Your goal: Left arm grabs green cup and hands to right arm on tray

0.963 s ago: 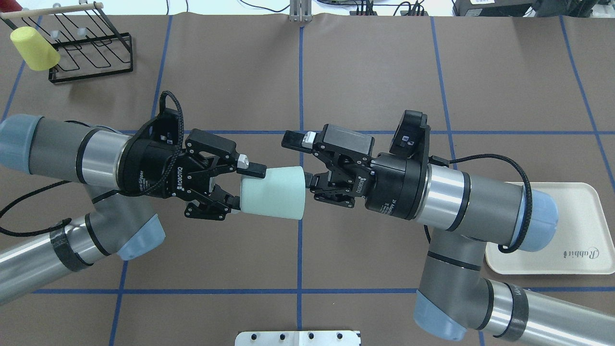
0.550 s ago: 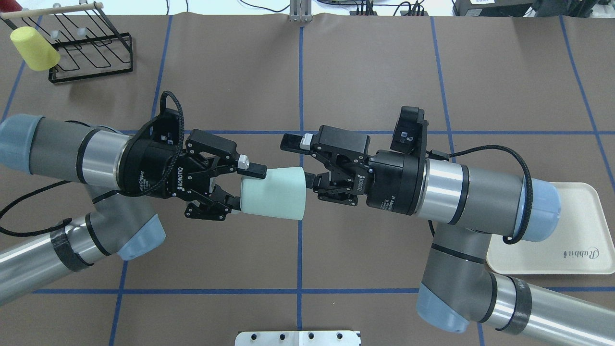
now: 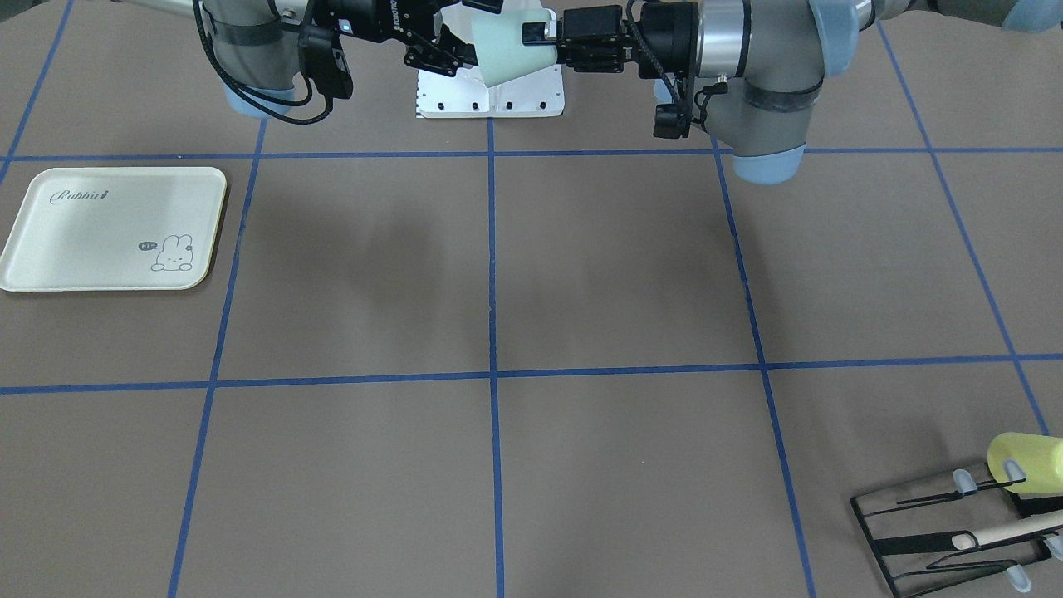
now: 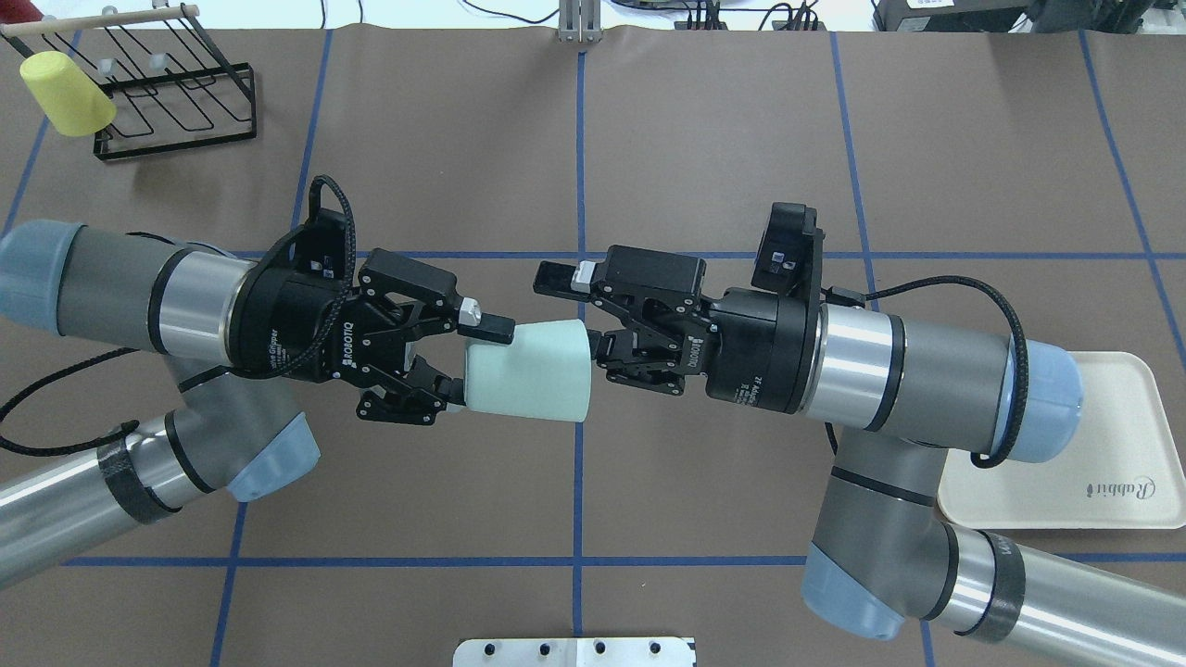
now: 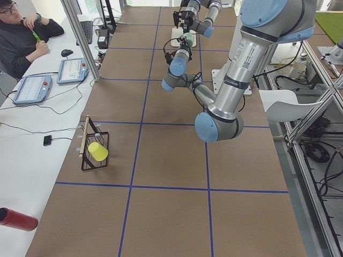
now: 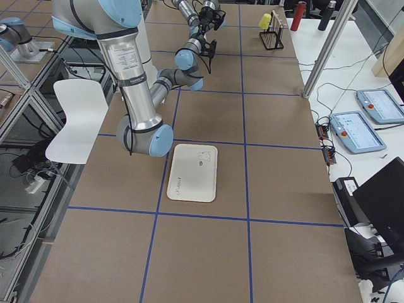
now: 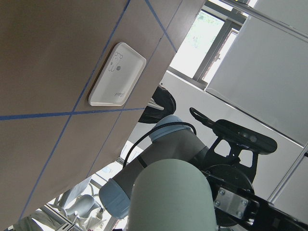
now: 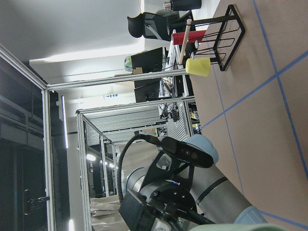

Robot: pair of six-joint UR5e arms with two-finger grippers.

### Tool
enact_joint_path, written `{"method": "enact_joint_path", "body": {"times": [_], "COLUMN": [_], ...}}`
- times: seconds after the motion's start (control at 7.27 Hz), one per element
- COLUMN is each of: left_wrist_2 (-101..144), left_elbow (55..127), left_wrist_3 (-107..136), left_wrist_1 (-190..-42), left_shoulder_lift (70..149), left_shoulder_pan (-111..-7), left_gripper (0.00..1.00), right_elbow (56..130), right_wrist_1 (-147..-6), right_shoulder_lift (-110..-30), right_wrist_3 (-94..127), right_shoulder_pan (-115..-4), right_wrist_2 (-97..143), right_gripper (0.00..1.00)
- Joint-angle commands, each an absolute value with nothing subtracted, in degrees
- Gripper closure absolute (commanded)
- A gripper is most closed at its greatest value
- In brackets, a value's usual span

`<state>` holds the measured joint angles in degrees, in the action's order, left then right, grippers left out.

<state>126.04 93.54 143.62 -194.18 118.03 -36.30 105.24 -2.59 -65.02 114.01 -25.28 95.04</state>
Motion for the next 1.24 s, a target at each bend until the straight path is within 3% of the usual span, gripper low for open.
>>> {"method": "enact_joint_path", "body": {"times": [0.0, 0.28, 1.1], "left_wrist_2": [126.1, 126.1, 126.1], "left_elbow": [93.4, 93.4, 93.5], "left_wrist_3": [143.4, 143.3, 142.8], "left_wrist_1": [-194.2, -194.2, -194.2], "left_shoulder_lift": [117.9, 117.9, 118.0], "left_shoulder_pan": [-36.2, -36.2, -36.2], "left_gripper": [1.00, 1.00, 1.00], "right_elbow": [105.3, 105.3, 105.4], "right_wrist_1": [-2.5, -2.6, -3.8], "right_shoulder_lift": [-65.0, -65.1, -65.1], "right_wrist_3": [113.9, 113.9, 114.0], "right_shoulder_pan": [-25.3, -25.4, -25.7], "right_wrist_2": [95.1, 95.2, 95.5], "right_gripper": [0.68, 1.00, 1.00]}}
